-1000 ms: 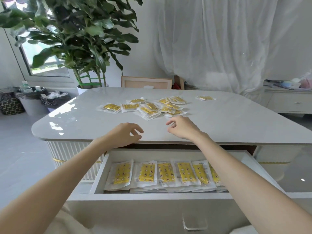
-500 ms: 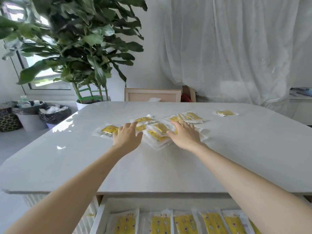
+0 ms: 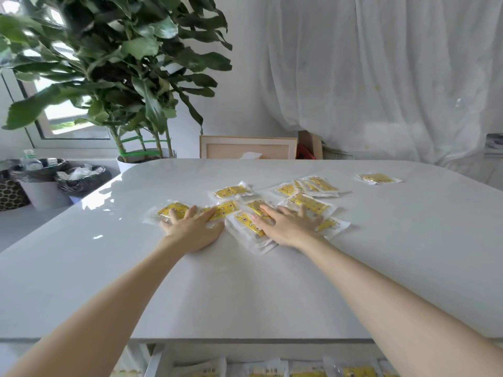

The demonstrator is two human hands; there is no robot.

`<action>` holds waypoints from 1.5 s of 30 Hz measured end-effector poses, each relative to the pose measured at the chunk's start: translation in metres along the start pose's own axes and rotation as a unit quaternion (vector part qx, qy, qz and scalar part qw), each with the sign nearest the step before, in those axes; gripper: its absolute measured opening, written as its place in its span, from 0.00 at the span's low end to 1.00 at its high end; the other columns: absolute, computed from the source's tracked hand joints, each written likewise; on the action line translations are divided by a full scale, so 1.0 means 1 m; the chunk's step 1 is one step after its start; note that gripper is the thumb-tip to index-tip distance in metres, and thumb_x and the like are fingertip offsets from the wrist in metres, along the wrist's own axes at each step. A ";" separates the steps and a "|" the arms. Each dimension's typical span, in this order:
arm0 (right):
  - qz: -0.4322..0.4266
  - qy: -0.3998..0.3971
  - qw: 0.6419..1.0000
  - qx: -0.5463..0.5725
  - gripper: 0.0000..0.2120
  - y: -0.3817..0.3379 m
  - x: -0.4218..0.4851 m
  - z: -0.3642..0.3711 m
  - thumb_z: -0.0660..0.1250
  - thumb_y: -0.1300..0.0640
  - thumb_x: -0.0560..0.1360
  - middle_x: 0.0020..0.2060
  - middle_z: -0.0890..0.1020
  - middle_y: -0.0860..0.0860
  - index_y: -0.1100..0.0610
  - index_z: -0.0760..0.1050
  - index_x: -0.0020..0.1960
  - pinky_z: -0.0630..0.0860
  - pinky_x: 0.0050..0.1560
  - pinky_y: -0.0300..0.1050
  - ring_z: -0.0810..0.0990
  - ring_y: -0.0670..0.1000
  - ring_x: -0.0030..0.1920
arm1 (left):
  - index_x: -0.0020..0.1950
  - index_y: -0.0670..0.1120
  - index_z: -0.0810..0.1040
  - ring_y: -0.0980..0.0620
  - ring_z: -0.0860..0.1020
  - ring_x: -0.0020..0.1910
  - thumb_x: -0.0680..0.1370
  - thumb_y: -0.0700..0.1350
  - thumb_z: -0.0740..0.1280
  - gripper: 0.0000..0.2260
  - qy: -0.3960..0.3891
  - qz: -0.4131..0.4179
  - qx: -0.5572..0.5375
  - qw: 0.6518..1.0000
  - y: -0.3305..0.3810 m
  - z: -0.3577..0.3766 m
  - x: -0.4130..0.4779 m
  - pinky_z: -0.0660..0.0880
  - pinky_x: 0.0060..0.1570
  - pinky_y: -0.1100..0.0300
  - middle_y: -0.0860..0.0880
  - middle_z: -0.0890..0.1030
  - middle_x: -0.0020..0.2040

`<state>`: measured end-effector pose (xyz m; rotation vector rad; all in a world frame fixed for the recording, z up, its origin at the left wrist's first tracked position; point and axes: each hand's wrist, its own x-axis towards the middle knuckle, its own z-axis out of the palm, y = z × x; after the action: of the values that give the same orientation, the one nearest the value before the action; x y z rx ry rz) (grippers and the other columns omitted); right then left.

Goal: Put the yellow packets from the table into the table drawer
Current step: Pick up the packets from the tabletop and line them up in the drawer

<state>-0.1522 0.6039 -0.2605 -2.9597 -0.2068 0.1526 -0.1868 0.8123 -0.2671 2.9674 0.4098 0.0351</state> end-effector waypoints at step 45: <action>-0.054 0.066 0.978 0.188 0.11 0.002 -0.124 -0.005 0.62 0.48 0.77 0.35 0.79 0.50 0.54 0.79 0.45 0.69 0.42 0.45 0.76 0.51 0.38 | 0.73 0.44 0.62 0.45 0.71 0.65 0.70 0.53 0.74 0.37 -0.022 -0.048 -0.192 0.980 -0.028 -0.040 -0.162 0.71 0.55 0.57 0.45 0.70 0.68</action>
<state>-0.2733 0.5828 -0.2445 -2.5637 -0.2858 -0.0201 -0.3518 0.8003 -0.2317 2.5615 0.4796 0.0326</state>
